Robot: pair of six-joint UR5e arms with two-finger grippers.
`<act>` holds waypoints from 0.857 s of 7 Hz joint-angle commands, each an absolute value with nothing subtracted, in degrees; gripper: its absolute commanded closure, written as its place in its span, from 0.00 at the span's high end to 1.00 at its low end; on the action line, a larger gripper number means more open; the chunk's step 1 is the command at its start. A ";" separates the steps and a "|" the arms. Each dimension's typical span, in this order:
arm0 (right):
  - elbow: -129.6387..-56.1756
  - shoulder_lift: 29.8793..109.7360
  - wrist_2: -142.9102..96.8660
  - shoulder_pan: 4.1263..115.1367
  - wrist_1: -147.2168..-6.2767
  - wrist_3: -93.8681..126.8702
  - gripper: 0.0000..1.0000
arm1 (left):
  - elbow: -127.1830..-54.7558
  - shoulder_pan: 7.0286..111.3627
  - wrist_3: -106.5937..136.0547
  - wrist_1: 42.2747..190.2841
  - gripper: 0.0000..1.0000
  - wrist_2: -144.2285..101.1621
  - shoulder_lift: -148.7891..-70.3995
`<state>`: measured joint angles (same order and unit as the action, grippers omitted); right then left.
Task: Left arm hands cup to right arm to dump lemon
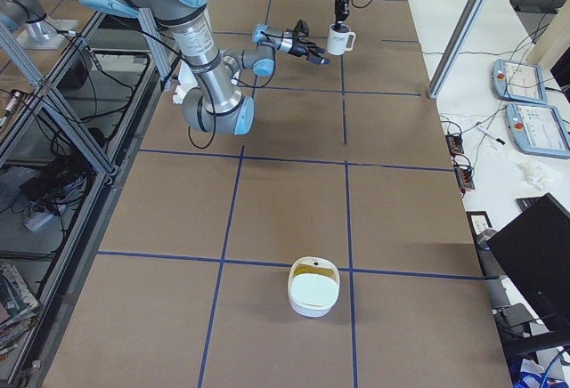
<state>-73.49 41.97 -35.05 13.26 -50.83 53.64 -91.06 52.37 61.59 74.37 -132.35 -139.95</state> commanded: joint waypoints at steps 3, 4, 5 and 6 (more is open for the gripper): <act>-74.53 45.09 -47.41 19.75 -45.61 53.35 0.99 | -95.17 63.43 40.49 74.09 0.00 -132.54 -126.42; -74.53 46.22 -53.55 22.91 -46.92 53.52 0.99 | -97.01 65.98 34.08 74.18 0.00 -132.63 -122.38; -74.71 47.80 -61.27 26.85 -50.41 53.53 0.99 | -98.95 66.53 30.71 74.53 0.00 -132.45 -118.43; -75.49 47.81 -69.26 30.72 -55.23 53.61 0.99 | -101.05 66.53 28.76 75.75 0.00 -132.45 -114.30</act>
